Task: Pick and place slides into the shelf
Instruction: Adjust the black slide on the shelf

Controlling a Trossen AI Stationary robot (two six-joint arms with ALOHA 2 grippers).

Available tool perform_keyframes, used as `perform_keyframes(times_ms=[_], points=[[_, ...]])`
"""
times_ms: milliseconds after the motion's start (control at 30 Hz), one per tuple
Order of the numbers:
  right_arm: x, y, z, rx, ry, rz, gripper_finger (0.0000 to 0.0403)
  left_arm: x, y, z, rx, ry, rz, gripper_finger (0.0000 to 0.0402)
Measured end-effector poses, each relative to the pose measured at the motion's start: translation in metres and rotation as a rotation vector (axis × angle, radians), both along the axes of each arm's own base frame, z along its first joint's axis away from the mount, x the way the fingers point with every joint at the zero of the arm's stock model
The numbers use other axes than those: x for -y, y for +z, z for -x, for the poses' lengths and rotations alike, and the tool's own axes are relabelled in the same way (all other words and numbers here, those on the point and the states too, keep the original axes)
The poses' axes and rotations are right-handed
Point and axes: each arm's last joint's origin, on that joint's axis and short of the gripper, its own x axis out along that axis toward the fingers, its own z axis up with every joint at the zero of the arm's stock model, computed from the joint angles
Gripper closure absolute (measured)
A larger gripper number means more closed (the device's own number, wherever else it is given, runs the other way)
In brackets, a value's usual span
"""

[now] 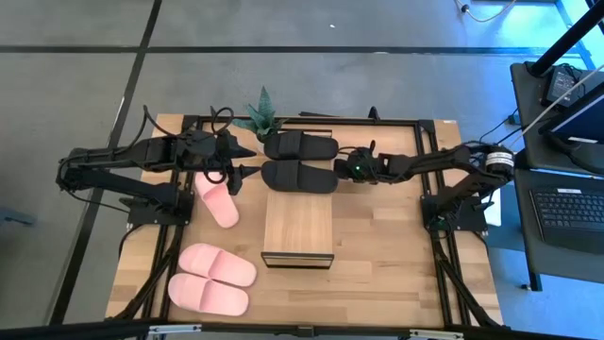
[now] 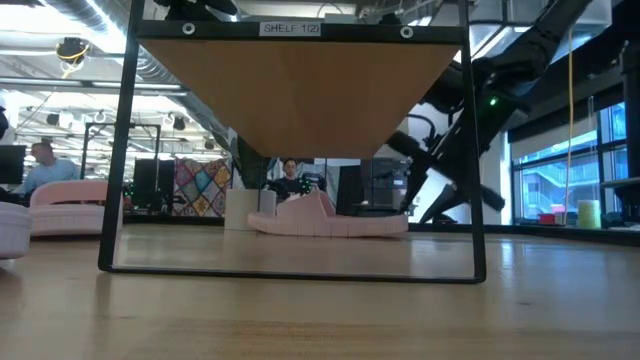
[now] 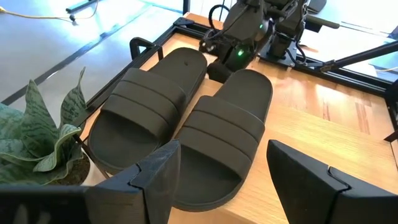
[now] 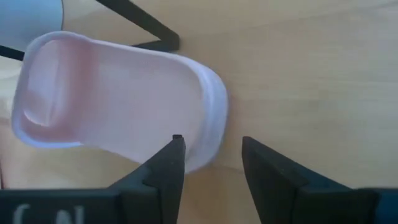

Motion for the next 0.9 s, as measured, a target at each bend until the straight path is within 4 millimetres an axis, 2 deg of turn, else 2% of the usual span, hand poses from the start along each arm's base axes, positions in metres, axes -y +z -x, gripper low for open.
perform_keyframes(times_ms=[200,400,633,900], points=[[-0.008,0.026,0.022,-0.067,0.026,0.018,0.0242,0.000,0.000,0.000,-0.001,-0.001,-0.002,0.0172],[-0.022,0.058,0.056,-0.110,0.086,0.047,0.0242,0.000,0.000,0.000,0.006,0.009,0.019,0.0172],[-0.030,0.102,0.086,0.023,0.239,0.249,0.0242,0.000,0.000,0.000,0.007,0.026,0.014,0.0172],[-0.033,0.137,0.100,0.175,0.369,0.556,0.0242,-0.001,-0.002,0.001,-0.014,0.071,0.006,0.0172]])
